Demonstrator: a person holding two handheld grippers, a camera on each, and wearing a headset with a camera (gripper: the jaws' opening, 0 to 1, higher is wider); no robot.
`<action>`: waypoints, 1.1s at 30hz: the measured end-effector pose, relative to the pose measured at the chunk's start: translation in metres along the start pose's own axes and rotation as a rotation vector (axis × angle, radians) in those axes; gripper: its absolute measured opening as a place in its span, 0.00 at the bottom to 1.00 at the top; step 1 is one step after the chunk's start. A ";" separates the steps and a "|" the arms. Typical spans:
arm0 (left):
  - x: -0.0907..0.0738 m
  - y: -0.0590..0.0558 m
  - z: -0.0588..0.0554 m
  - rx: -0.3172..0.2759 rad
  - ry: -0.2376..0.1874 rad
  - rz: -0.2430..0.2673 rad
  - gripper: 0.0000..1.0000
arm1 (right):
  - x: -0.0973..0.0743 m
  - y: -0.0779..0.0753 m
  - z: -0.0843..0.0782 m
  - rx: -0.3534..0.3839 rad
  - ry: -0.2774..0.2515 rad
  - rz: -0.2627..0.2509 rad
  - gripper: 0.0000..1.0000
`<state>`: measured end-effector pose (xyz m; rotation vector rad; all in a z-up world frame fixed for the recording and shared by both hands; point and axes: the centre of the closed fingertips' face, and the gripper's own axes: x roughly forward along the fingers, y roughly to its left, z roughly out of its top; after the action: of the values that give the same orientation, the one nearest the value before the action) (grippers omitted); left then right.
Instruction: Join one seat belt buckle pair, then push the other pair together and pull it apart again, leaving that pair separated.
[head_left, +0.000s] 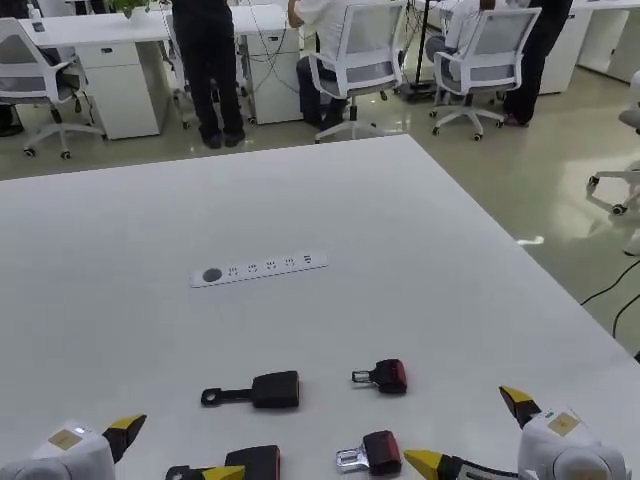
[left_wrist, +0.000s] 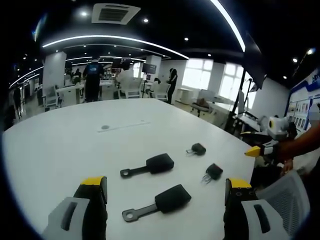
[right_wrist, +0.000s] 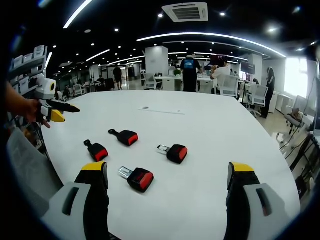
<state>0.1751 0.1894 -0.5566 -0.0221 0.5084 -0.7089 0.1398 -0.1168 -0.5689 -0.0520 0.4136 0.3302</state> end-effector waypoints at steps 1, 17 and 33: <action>0.000 -0.001 0.000 0.001 0.001 -0.001 1.00 | 0.001 0.001 -0.001 -0.001 0.003 0.001 0.99; 0.005 -0.011 -0.009 0.070 0.050 -0.074 0.97 | 0.016 0.017 -0.009 -0.015 0.031 0.082 0.99; 0.020 -0.010 -0.021 0.134 0.100 -0.154 0.92 | 0.038 0.038 -0.015 -0.082 0.068 0.203 0.99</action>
<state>0.1724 0.1724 -0.5820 0.1012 0.5573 -0.8965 0.1544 -0.0709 -0.5973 -0.1020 0.4738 0.5470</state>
